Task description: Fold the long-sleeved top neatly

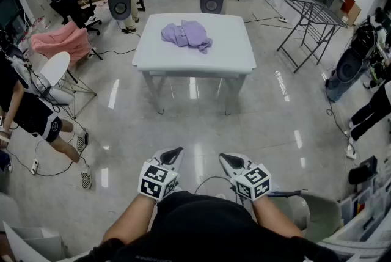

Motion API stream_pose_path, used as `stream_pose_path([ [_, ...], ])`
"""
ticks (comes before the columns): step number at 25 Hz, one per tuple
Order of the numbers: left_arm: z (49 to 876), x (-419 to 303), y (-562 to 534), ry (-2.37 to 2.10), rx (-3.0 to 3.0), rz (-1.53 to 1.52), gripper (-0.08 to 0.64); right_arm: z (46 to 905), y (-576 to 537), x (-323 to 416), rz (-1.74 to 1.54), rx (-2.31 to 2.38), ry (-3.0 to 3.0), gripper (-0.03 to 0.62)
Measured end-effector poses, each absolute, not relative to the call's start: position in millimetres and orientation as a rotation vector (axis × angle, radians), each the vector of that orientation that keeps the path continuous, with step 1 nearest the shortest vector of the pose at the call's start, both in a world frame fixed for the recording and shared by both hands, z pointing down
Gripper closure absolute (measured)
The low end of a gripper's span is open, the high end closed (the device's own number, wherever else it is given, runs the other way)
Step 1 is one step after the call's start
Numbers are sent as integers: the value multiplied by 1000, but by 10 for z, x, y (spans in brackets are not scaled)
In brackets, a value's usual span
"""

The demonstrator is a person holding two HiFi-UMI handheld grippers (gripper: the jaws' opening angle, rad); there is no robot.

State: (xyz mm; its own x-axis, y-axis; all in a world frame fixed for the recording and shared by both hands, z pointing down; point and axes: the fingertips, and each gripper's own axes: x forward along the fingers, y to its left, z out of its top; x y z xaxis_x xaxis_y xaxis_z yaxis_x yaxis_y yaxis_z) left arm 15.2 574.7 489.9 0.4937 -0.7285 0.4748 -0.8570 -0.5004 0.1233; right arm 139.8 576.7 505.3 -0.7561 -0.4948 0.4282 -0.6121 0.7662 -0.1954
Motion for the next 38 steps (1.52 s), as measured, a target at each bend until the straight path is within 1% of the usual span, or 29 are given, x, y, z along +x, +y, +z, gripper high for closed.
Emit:
stream_pose_path([
  [17,4889,-121,5591,-1324,2414,509,555,5010,5635,1152,472,860,-2613,588],
  [22,4916,-416,5574,-1312,2418,518,555,5003,5568,858,419,905,-2595,588],
  [31,5104,-981,5595,-1278,2415,548,555,5112,5521,344,437,971,-2577,588],
  [38,5187,-1087,5551,-1250,2396,518,555,5188,5514,242,470,963,-2528,588],
])
